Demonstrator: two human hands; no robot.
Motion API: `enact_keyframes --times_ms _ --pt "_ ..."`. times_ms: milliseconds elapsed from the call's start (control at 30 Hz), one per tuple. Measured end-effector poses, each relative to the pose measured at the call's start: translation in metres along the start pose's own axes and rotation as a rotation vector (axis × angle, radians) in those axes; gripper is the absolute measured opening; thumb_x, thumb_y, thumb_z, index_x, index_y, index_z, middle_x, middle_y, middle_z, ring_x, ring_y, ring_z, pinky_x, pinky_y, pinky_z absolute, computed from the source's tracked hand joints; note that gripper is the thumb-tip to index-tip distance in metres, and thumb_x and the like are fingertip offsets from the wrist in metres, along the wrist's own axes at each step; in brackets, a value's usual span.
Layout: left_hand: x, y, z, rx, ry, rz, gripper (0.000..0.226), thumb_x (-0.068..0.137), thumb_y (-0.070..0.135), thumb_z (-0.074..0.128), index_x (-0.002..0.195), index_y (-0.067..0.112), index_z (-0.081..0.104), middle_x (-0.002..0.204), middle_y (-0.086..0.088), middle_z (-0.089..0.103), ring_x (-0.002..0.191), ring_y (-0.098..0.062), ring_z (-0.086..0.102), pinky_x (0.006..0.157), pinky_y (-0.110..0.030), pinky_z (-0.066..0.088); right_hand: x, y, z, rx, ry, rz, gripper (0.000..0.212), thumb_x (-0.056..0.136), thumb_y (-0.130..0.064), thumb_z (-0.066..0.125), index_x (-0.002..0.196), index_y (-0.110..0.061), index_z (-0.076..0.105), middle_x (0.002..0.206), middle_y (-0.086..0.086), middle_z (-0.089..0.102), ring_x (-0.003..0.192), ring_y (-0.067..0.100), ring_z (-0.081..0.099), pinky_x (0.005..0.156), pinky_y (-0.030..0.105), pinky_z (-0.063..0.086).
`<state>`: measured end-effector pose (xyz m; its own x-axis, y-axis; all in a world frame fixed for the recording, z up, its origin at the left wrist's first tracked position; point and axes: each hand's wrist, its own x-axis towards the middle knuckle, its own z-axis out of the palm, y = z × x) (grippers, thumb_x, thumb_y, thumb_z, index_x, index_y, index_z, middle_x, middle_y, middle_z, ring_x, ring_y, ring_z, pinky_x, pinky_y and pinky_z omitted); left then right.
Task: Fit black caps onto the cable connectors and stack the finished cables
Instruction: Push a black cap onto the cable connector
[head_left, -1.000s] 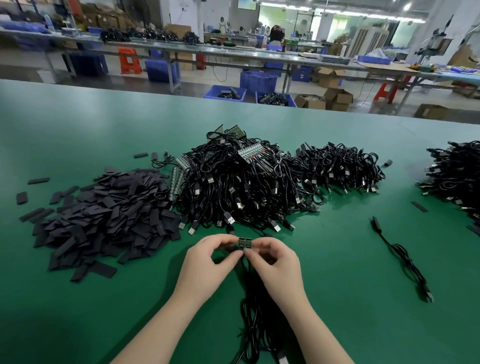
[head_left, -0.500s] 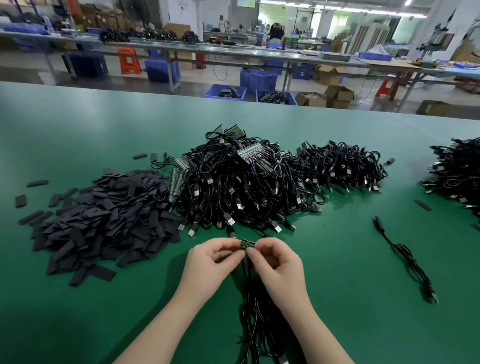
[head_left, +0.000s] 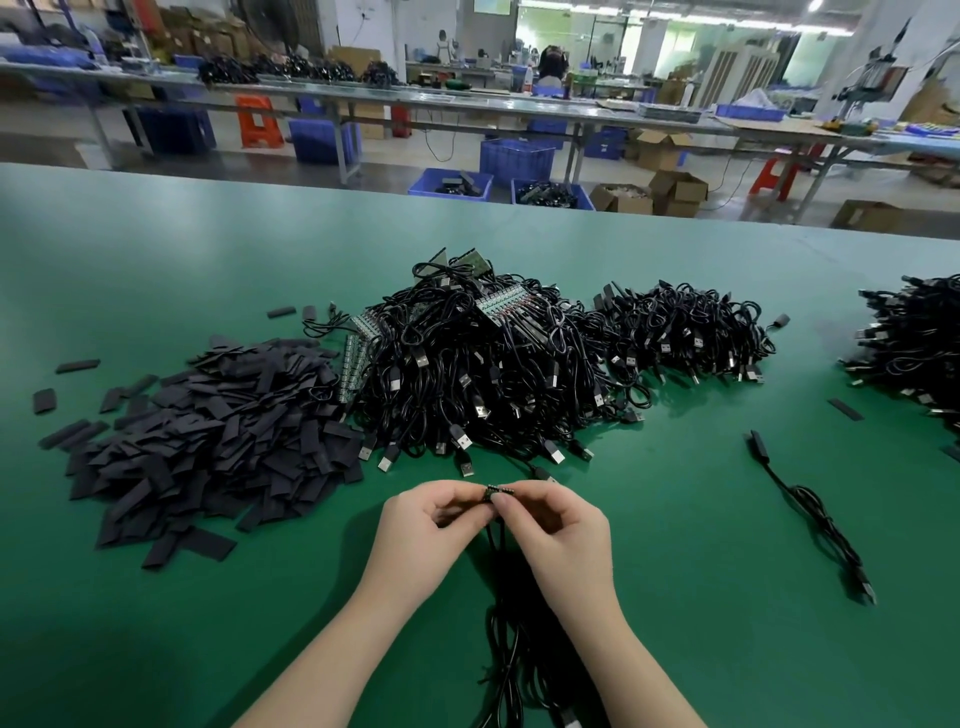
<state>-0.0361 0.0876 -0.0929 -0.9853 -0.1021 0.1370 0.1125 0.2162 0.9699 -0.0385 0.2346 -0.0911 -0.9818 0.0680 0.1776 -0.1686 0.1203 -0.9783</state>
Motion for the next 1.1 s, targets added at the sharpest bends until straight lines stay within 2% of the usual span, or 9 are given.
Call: enact_keyframes --times_ms 200,333,533,633,733,833,967,1100 --pt "0.000 -0.005 0.002 0.049 0.033 0.005 0.021 0.081 0.010 0.077 0.082 0.031 0.073 0.083 0.013 0.074 0.080 -0.002 0.069 0.073 -0.013 0.051 -0.002 -0.001 0.002 -0.066 0.022 -0.046 0.022 0.081 -0.008 0.080 0.080 -0.030 0.076 0.081 -0.015 0.075 0.081 0.006 0.070 0.073 0.015 0.052" --pt "-0.001 -0.005 0.004 0.078 0.043 0.051 0.027 0.082 0.007 0.075 0.075 0.032 0.069 0.079 0.013 0.072 0.075 0.000 0.068 0.067 -0.008 0.048 -0.002 -0.001 0.005 -0.106 0.058 -0.069 0.025 0.079 -0.009 0.081 0.076 -0.033 0.074 0.076 -0.017 0.073 0.077 0.005 0.069 0.069 0.011 0.049" --pt "-0.001 -0.007 0.006 0.167 0.081 0.086 0.023 0.082 0.008 0.074 0.074 0.028 0.067 0.077 0.016 0.070 0.073 -0.001 0.066 0.066 -0.009 0.047 -0.003 0.004 0.010 -0.165 0.117 -0.109 0.020 0.080 -0.010 0.080 0.075 -0.029 0.074 0.077 -0.017 0.071 0.077 0.006 0.067 0.068 0.012 0.048" --pt "0.000 -0.005 0.007 0.139 0.096 0.055 0.018 0.082 0.012 0.076 0.077 0.028 0.068 0.078 0.019 0.070 0.077 0.001 0.067 0.068 -0.008 0.047 -0.002 0.004 0.009 -0.131 0.145 -0.070 0.017 0.083 -0.013 0.078 0.077 -0.028 0.074 0.077 -0.015 0.071 0.075 0.006 0.067 0.069 0.015 0.050" --pt "-0.001 -0.004 0.004 0.084 0.142 0.035 0.017 0.086 0.016 0.073 0.084 0.032 0.067 0.084 0.020 0.070 0.083 0.003 0.066 0.071 -0.007 0.046 -0.002 0.000 0.001 -0.021 0.317 -0.058 0.015 0.089 -0.015 0.072 0.080 -0.028 0.070 0.076 -0.012 0.070 0.070 0.005 0.063 0.065 0.015 0.049" --pt "-0.002 -0.006 0.003 0.103 0.167 0.038 0.018 0.089 0.018 0.070 0.089 0.035 0.065 0.088 0.015 0.071 0.088 0.004 0.065 0.075 -0.008 0.048 -0.001 -0.011 -0.017 0.112 0.489 -0.069 0.010 0.095 -0.018 0.065 0.089 -0.026 0.064 0.082 -0.009 0.068 0.068 0.012 0.066 0.061 0.018 0.051" --pt "-0.002 -0.006 0.005 0.176 0.170 0.066 0.020 0.092 0.021 0.066 0.088 0.039 0.058 0.088 0.016 0.067 0.087 0.003 0.063 0.072 -0.008 0.047 -0.002 -0.028 -0.038 0.157 0.514 -0.159 0.012 0.098 -0.018 0.060 0.090 -0.027 0.061 0.087 -0.005 0.064 0.061 0.017 0.068 0.057 0.020 0.053" --pt "-0.001 -0.004 0.000 0.037 0.211 0.148 0.012 0.098 0.017 0.054 0.097 0.029 0.052 0.095 0.019 0.070 0.091 -0.001 0.067 0.071 -0.014 0.050 -0.013 -0.034 -0.047 0.200 0.643 -0.162 0.014 0.101 -0.023 0.056 0.092 -0.033 0.056 0.087 -0.008 0.066 0.067 0.019 0.071 0.060 0.020 0.054"
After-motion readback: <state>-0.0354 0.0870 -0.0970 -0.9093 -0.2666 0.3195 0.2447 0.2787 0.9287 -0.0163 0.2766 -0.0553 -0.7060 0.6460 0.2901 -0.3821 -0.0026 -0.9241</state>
